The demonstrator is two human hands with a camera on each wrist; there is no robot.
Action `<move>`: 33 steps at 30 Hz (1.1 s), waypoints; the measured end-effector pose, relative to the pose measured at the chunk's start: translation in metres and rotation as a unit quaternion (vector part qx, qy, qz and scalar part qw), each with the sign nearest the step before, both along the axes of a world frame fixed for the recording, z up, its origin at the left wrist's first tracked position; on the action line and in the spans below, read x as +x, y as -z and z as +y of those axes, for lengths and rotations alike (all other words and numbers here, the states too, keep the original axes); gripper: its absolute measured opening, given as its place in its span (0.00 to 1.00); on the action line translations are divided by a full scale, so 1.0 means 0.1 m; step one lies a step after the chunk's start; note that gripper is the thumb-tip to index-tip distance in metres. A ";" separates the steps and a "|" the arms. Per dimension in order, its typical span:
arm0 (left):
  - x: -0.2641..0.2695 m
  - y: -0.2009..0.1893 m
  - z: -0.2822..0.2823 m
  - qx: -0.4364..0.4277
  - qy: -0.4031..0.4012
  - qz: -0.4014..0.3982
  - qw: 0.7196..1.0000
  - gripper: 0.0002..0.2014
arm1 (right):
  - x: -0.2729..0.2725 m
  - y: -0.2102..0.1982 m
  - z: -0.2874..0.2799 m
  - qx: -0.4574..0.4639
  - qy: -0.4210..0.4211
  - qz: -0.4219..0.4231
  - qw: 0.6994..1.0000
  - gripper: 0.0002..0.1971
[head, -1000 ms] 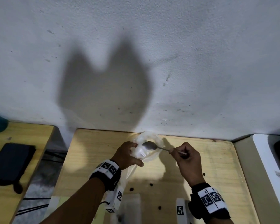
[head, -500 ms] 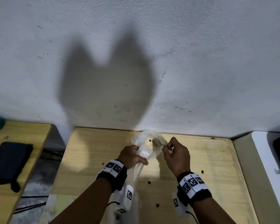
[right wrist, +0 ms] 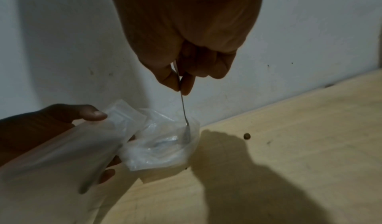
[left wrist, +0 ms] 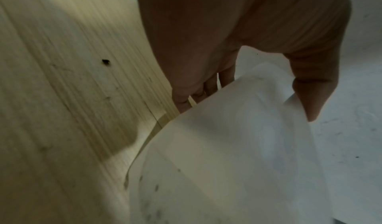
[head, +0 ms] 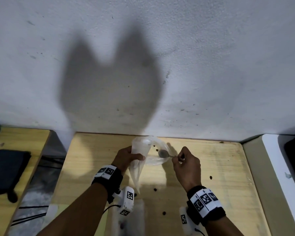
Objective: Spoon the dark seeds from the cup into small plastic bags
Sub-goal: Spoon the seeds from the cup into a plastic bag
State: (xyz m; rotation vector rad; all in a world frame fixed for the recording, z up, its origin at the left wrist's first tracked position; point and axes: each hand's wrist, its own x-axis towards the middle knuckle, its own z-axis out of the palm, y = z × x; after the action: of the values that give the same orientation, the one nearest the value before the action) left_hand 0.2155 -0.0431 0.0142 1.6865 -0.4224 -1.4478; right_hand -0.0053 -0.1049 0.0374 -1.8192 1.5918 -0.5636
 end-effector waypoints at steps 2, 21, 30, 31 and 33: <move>-0.01 0.00 0.00 -0.006 0.004 0.003 1.000 0.26 | 0.04 0.04 0.05 0.007 0.031 -0.022 0.999 0.13; 0.00 -0.06 0.04 -0.012 0.139 -0.064 0.988 0.27 | 0.40 0.40 0.23 0.123 0.198 -0.205 0.951 0.15; 0.02 -0.03 0.09 0.017 0.257 -0.124 0.958 0.28 | 0.38 0.58 0.10 0.251 0.285 -0.258 0.888 0.21; 0.03 -0.04 0.09 0.016 0.262 -0.124 0.957 0.29 | 0.37 0.60 0.09 0.255 0.284 -0.266 0.885 0.21; 0.03 -0.06 0.08 0.013 0.264 -0.128 0.956 0.31 | 0.34 0.60 0.08 0.268 0.281 -0.280 0.878 0.20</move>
State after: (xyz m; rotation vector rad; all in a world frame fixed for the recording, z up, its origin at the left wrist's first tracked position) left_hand 0.2188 -0.0348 0.0203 1.8770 -1.0663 -1.6062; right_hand 0.0289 -0.0967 -0.0222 -0.6819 1.6235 -0.7268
